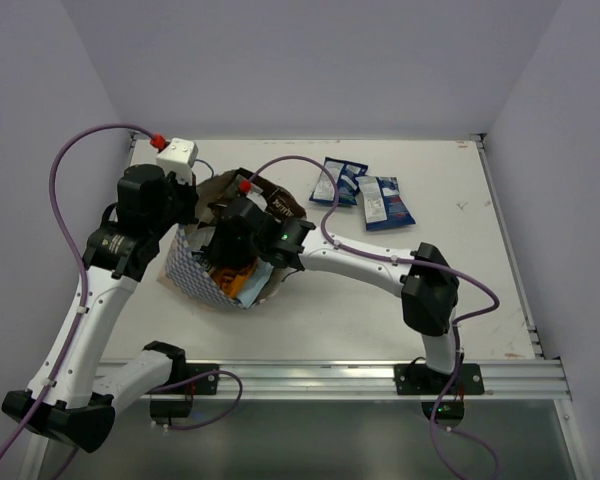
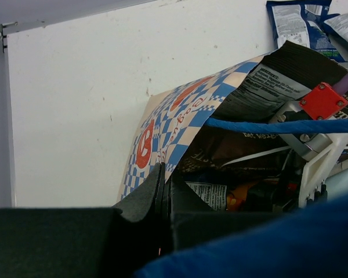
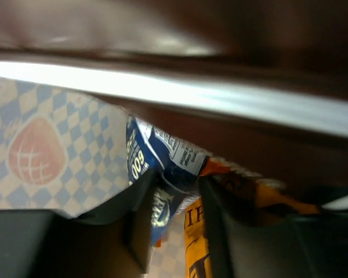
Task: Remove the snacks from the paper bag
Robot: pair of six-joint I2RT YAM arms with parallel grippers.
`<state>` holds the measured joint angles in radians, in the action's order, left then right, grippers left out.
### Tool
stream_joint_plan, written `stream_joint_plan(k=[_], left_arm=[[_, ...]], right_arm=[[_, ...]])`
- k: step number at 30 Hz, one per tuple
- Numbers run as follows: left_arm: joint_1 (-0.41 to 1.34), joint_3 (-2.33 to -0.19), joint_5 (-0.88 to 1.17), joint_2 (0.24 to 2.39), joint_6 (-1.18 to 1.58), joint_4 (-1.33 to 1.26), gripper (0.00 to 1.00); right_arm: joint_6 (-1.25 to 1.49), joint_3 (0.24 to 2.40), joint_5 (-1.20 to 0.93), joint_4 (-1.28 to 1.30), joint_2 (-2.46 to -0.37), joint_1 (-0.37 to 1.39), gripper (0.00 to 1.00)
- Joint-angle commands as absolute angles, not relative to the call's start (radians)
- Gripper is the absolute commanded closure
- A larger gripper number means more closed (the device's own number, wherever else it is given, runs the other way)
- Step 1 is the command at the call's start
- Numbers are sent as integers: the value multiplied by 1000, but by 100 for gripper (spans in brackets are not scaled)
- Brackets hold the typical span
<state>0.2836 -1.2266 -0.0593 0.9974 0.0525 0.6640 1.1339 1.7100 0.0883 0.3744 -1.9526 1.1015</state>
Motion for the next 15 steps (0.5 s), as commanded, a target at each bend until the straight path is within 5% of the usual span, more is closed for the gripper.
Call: stream_joint_plan(k=[1, 8, 15], left_arm=[[290, -1247, -28, 960, 77, 563, 100], [290, -1229, -44, 959, 69, 555, 100], [290, -1213, -130, 956, 46, 557, 100]], right_arm=[[1132, 1746, 146, 321, -1979, 1098, 65], [1068, 1736, 178, 278, -1939, 1091, 100], [904, 1700, 167, 184, -1767, 1088, 100]])
